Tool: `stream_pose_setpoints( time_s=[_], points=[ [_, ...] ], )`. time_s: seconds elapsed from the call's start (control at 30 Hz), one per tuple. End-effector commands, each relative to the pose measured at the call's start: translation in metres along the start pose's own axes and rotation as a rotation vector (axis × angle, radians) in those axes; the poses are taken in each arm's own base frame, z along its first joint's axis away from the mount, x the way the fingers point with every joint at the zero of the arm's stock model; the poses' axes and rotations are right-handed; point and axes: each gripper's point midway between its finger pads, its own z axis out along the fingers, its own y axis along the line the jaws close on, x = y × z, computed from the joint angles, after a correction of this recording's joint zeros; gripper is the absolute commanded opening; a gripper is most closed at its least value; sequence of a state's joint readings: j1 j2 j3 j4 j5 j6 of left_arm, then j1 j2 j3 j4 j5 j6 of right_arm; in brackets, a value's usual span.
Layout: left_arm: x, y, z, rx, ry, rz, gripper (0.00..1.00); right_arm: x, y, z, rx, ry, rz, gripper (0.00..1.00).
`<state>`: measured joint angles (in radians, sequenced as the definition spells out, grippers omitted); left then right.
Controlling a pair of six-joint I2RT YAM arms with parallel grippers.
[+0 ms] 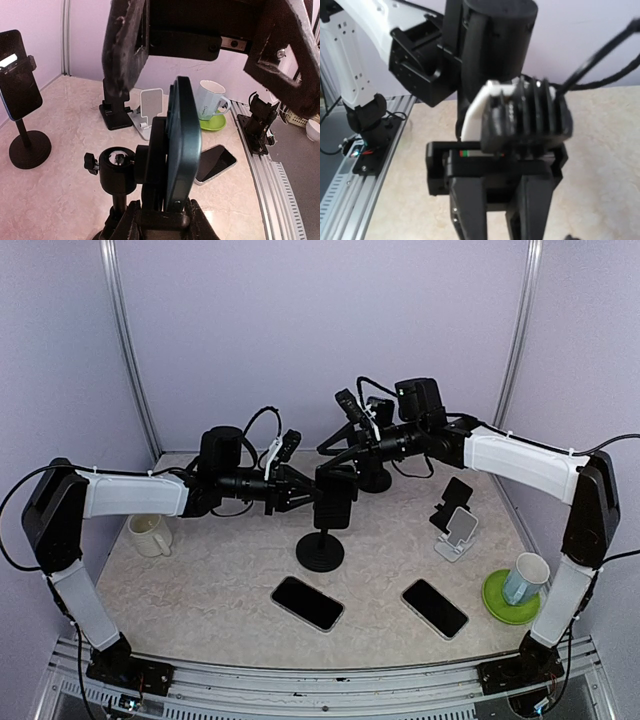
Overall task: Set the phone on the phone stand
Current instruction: Install the phone on the phone stand.
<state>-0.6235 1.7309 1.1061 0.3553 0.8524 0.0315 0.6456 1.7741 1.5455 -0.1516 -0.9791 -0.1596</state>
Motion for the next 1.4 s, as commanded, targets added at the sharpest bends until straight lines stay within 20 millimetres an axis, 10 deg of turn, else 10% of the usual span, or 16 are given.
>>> stream_pose_setpoints(
  time_s=[0.0, 0.47, 1.1, 1.37],
  points=[
    [-0.004, -0.006, -0.003, -0.005, -0.011, 0.015, 0.0, -0.005, 0.008, -0.011, 0.063, -0.01, 0.017, 0.75],
    [-0.005, -0.011, -0.008, -0.01, -0.018, 0.017, 0.0, 0.054, -0.015, -0.017, 0.168, 0.011, 0.206, 0.74],
    [-0.007, -0.014, -0.009, -0.026, -0.029, 0.016, 0.0, 0.068, -0.028, -0.018, 0.253, -0.051, 0.267, 0.15],
    [-0.009, -0.015, -0.009, -0.026, -0.026, 0.019, 0.0, 0.061, -0.008, -0.013, 0.123, -0.054, 0.262, 0.37]
  ],
)
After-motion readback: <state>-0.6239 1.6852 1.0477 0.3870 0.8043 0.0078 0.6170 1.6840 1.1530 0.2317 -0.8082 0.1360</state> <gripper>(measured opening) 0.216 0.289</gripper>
